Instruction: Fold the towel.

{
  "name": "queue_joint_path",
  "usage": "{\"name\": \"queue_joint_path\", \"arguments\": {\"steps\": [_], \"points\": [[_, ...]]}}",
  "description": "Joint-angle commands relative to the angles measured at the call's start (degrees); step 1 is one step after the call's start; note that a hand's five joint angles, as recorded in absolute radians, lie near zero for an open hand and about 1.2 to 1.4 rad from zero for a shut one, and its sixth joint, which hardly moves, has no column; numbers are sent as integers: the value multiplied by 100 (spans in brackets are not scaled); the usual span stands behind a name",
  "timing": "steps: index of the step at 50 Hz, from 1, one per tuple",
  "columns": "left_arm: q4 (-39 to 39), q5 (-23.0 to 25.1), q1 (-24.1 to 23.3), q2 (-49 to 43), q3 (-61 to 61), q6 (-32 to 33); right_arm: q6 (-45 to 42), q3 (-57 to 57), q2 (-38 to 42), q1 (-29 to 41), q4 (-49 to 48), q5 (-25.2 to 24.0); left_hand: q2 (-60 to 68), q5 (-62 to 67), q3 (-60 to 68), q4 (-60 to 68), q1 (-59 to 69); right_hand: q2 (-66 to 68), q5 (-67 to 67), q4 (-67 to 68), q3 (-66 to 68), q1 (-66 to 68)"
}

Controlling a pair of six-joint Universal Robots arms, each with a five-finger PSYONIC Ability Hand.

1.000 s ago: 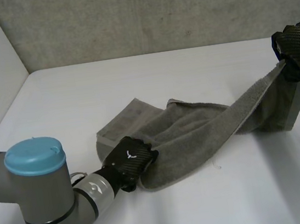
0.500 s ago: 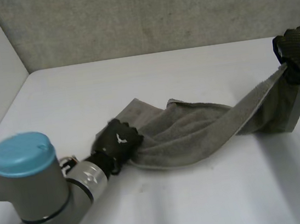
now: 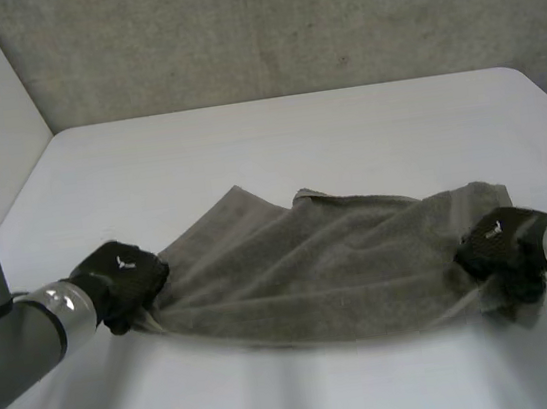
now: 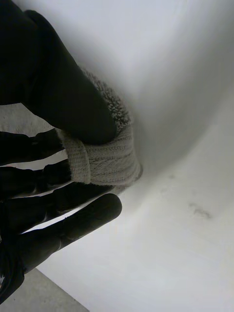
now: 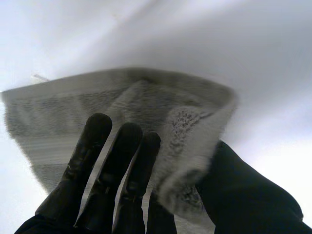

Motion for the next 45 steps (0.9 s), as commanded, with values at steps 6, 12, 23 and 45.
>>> {"name": "queue_joint_path", "arguments": {"steps": [6,12,23,45], "points": [[1960,9,-71,-1046,2491,-593,1260,-3313,958,781,-2043,968,1036,1180,1047,1030,1346,1289,1377,1158,1230,2489],[5069,-69,-19,-732,2987,-2165,2368,-3109,161,826,-5496,1453,1036,1180,1047,1030,1346,1289,1377,1158,1230,2489],[4753,-150,342,-396,2409,-2863,2308,-2202,43,869,-4724,1060,1036,1180,1047,1030,1346,1289,1377,1158,1230,2489],[4497,220,333,-888,-854,-1325,1009,4,863,826,-3273,197,1036,1180,1047,1030,1346,1289,1377,1158,1230,2489]]}}
